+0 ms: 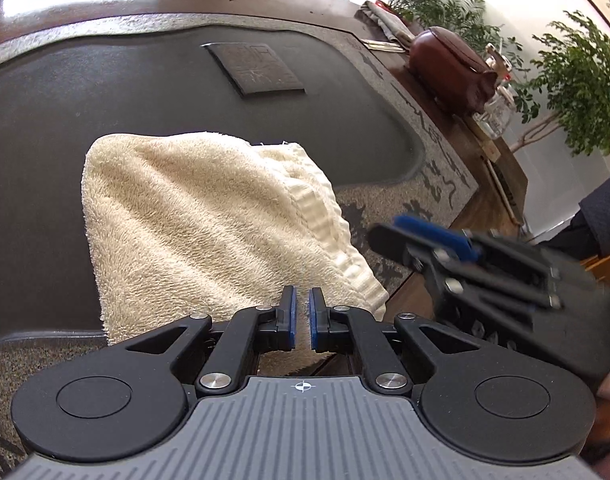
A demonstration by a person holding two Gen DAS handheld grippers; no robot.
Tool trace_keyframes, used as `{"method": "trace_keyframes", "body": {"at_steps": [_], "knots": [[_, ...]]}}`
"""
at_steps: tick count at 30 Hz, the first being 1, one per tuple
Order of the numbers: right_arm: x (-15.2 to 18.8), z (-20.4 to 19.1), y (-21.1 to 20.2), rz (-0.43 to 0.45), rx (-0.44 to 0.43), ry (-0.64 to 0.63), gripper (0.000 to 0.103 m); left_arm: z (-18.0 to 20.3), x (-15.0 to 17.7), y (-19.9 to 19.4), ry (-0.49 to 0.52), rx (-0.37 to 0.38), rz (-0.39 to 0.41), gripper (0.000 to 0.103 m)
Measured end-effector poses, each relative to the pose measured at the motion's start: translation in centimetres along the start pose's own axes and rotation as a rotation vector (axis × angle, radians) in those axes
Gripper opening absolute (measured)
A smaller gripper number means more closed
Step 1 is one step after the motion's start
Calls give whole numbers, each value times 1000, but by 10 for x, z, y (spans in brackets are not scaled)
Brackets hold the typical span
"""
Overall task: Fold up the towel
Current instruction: 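Fold the towel edge over with the left gripper, then open it and withdraw, then pinch the folded towel edge with the right gripper and press it flat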
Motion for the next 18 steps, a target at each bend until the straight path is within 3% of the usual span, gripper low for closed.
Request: {"method": "trace_keyframes", "body": {"at_steps": [6,11,18], "knots": [[-28,-2,38,-73,-116,-74,25,2,7,2,45,-18,26,7],[-36,1,67,-129,-136,-71,26,3,9,2,75,-21,32,8],[-40,9,72,-141,-162,-36,32,1,8,5,91,-4,24,11]]}}
Point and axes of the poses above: each gripper's, at about its wrist camera, not at the fingertips, and y roughly the way its jaws point, z to its right, x to its underside, the point moved 4 cm from there along y, roughly the way its jaws point, and after that the axes turned 10 degrees about -z, right-handed, at the moved point
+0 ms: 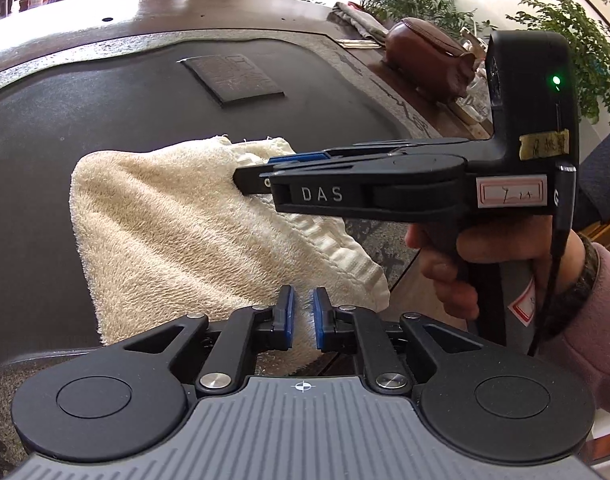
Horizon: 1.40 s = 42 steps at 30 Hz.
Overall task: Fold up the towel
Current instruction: 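Pinch the folded towel edge with the right gripper and press it flat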
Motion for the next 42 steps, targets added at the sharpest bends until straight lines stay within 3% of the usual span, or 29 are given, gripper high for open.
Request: {"method": "trace_keyframes", "body": {"at_steps": [7,12,19,20,24,29,33,42], "knots": [[-7,4,11,-26,-32,14,31,-2,-1,1,-9,13,2,12],[-7,-1,4,-7,-12,-12,10,0,0,-1,-9,11,-3,16],[-9,-12,-11,63,65,-86,9,6,-1,-3,4,14,-3,23],[-9,-12,-15,87,83,-89,4,7,-1,-2,4,13,-3,23],[-11,-6,-25,141,129,-63,4,13,-5,-1,26,24,1,24],[-5,8,-3,64,156,-39,4,13,-4,2,14,23,-14,25],[-1,11,5,56,208,-24,4,12,-4,-5,11,17,-14,26],[-9,9,-27,205,305,-17,4,11,0,-21,11,11,-1,32]]}}
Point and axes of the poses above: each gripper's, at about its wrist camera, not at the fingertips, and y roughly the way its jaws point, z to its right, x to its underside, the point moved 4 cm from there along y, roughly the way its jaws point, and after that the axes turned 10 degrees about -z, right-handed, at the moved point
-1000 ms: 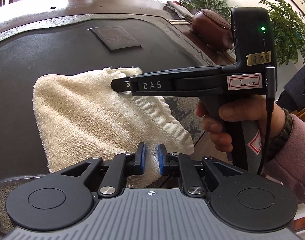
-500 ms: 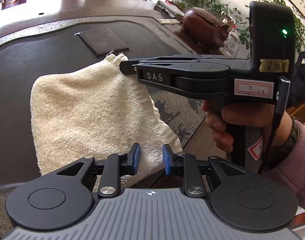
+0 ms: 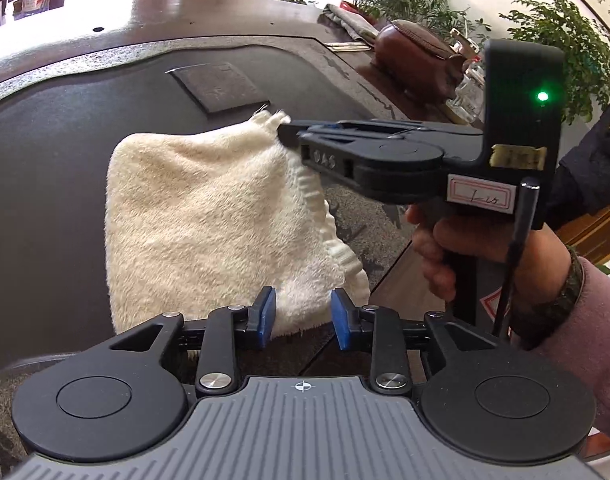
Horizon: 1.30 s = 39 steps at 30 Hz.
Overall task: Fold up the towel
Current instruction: 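Pinch the folded towel edge with the right gripper and press it flat, then open the right gripper and release the folded cream towel on the tray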
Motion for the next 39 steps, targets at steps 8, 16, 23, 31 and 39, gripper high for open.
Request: {"method": "trace_keyframes", "body": {"at_steps": [8,16,23,31,39], "knots": [[8,20,13,-62,58,50,4,0,-2,3,-2,5,-8,34],[21,19,24,-126,54,58,7,1,-5,11,0,-15,-45,35],[19,20,1,-114,41,83,16,7,-8,9,-4,-49,-57,42],[32,21,-19,-148,29,177,25,9,-1,-5,-13,-96,-52,51],[42,18,-45,-155,66,265,41,6,9,-24,-46,-153,-33,60]]}}
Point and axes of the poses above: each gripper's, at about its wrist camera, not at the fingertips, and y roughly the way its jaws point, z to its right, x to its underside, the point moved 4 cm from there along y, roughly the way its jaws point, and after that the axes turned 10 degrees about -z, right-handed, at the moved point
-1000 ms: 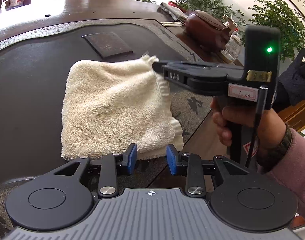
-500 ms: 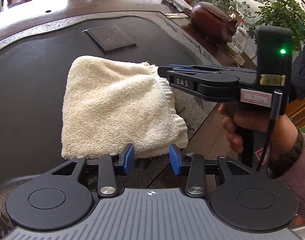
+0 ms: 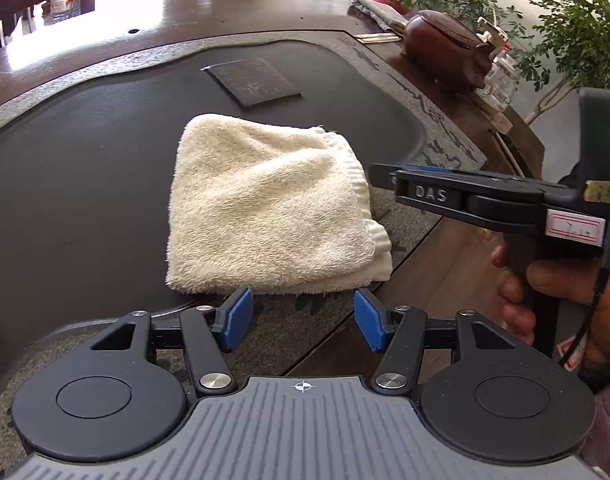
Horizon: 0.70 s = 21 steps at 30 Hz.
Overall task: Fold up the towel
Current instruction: 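Open the right gripper and release the folded cream towel on the tray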
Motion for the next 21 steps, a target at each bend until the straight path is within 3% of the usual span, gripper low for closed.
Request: {"method": "trace_keyframes", "body": {"at_steps": [11,21], "knots": [[25,-6,-31,4,22,46,59,-11,14,-28,-38,-99,46,63],[54,-27,-62,16,7,57,66,-23,37,-49,-68,-167,51,66]]}}
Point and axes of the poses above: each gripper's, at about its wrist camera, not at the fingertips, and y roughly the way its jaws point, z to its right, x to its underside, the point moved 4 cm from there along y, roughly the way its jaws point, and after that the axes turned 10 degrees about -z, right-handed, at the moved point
